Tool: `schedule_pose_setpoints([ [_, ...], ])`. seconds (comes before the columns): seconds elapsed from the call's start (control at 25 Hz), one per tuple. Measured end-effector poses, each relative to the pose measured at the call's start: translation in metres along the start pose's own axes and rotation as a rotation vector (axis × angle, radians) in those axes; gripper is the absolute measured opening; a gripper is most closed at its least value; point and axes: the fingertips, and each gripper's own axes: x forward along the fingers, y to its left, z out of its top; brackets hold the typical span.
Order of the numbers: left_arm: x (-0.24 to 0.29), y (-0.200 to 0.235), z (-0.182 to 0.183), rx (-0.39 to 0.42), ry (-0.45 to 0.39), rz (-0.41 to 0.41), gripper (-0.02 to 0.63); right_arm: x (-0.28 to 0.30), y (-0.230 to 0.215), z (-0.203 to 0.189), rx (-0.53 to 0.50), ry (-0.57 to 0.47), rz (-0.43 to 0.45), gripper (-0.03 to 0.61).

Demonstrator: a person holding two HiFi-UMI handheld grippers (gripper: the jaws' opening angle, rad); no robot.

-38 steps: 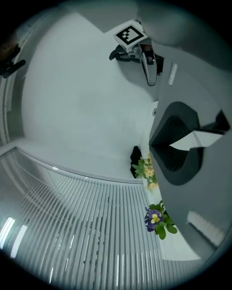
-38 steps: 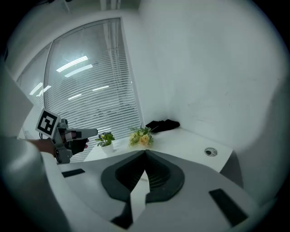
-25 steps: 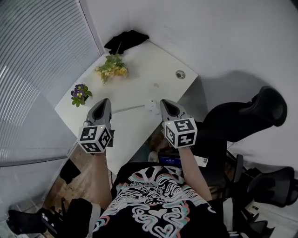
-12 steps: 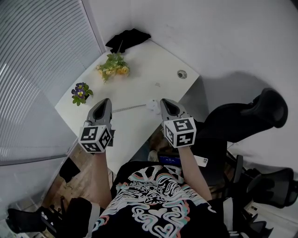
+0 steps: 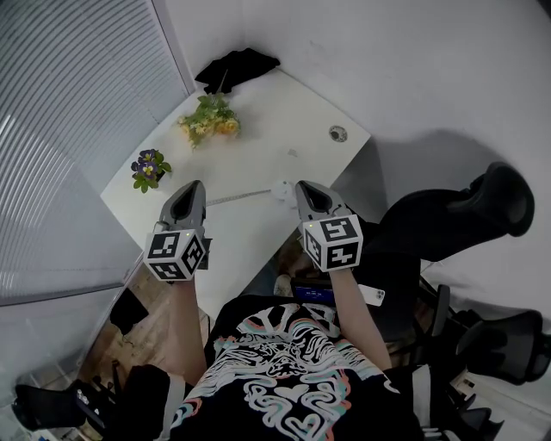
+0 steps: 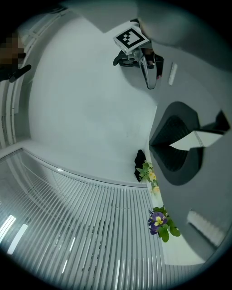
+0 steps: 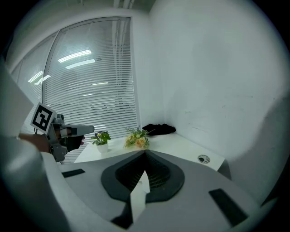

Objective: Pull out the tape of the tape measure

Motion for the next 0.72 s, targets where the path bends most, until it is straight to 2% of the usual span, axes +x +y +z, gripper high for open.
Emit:
schedule_pose_setpoints([
  [0.48,-0.0011,0.0008,-0.0038,-0.014,0.004,0.012,0.002,-0.0012,-0.0023,-0.0035,0.009,-0.005,0.013,0.002],
  [0.72,0.0014,-0.0057,-0.005,-0.018,0.01,-0.019,0.002,-0.0012,-0.0027,-0.0061,0.01,0.006,0.015,0.002],
])
